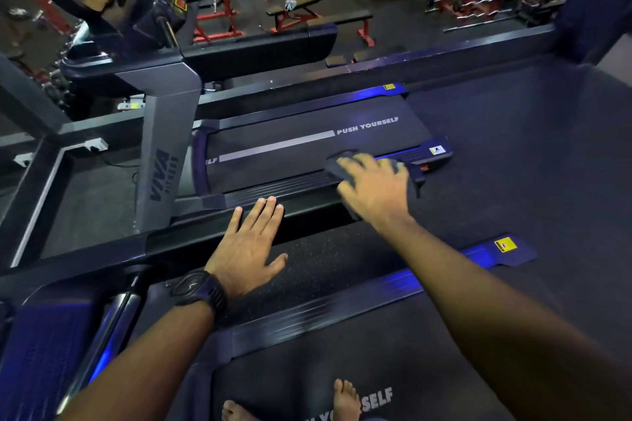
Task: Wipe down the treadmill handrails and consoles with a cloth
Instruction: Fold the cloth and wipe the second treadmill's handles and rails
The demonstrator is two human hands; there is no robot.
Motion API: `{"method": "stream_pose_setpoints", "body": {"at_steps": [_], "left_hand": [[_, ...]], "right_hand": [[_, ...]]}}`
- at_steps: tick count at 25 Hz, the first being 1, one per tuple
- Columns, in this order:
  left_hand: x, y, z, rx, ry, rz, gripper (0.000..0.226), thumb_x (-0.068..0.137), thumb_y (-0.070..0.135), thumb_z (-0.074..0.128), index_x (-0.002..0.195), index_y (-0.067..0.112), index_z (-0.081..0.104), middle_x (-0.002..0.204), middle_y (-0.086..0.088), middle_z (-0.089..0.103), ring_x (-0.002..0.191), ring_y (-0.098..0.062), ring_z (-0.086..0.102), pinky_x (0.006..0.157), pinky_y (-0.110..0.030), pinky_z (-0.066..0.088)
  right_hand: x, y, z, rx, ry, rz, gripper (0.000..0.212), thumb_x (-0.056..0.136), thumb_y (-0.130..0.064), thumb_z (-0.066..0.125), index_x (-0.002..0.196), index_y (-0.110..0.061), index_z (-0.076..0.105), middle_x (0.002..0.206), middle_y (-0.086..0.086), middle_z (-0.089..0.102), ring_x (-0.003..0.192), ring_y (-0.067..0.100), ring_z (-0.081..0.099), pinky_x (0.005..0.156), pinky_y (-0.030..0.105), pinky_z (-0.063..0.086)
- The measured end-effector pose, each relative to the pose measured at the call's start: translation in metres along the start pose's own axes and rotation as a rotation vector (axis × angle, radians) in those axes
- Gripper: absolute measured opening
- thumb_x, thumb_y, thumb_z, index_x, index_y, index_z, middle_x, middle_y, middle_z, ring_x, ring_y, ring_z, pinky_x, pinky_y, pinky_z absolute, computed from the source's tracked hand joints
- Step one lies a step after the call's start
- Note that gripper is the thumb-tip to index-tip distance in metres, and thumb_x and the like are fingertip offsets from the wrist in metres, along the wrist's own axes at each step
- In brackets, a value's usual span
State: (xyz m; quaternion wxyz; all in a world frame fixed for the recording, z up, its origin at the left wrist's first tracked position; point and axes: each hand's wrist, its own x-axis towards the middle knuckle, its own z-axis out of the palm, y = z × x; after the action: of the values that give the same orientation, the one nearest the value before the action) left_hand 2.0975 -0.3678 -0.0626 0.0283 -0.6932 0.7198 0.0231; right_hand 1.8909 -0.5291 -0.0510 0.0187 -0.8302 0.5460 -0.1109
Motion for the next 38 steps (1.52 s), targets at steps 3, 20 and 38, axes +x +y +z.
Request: {"method": "stream_pose_setpoints", "body": {"at_steps": [3,20,38], "left_hand": [[0.005,0.004,-0.002,0.013,-0.009,0.023,0.087,0.096,0.053,0.044,0.157,0.014,-0.002,0.163,-0.004,-0.011,0.152,-0.018,-0.009,0.123,-0.046,-0.005],[0.032,0.02,-0.007,0.027,-0.033,0.128,0.086,0.096,0.053,0.043,0.157,0.014,-0.004,0.163,-0.003,-0.012,0.151,-0.018,-0.01,0.123,-0.044,-0.005],[0.089,0.042,-0.021,0.051,-0.133,0.42,0.083,0.099,0.052,0.038,0.156,0.015,-0.01,0.157,0.0,-0.023,0.15,-0.014,-0.015,0.124,-0.035,-0.005]], "right_hand": [[-0.013,-0.031,0.008,-0.048,0.008,0.068,0.053,0.091,-0.044,0.047,0.143,-0.037,0.048,0.146,-0.002,0.047,0.126,0.032,0.045,0.111,0.06,0.027],[-0.018,0.001,0.019,-0.122,0.133,-0.184,0.05,0.082,-0.043,0.052,0.132,-0.037,0.059,0.139,-0.002,0.057,0.114,0.031,0.055,0.093,0.049,0.042],[-0.001,0.023,-0.002,0.068,0.032,0.402,0.045,0.094,-0.033,0.051,0.139,-0.035,0.051,0.159,-0.003,0.031,0.142,0.032,0.027,0.112,0.059,0.024]]}}
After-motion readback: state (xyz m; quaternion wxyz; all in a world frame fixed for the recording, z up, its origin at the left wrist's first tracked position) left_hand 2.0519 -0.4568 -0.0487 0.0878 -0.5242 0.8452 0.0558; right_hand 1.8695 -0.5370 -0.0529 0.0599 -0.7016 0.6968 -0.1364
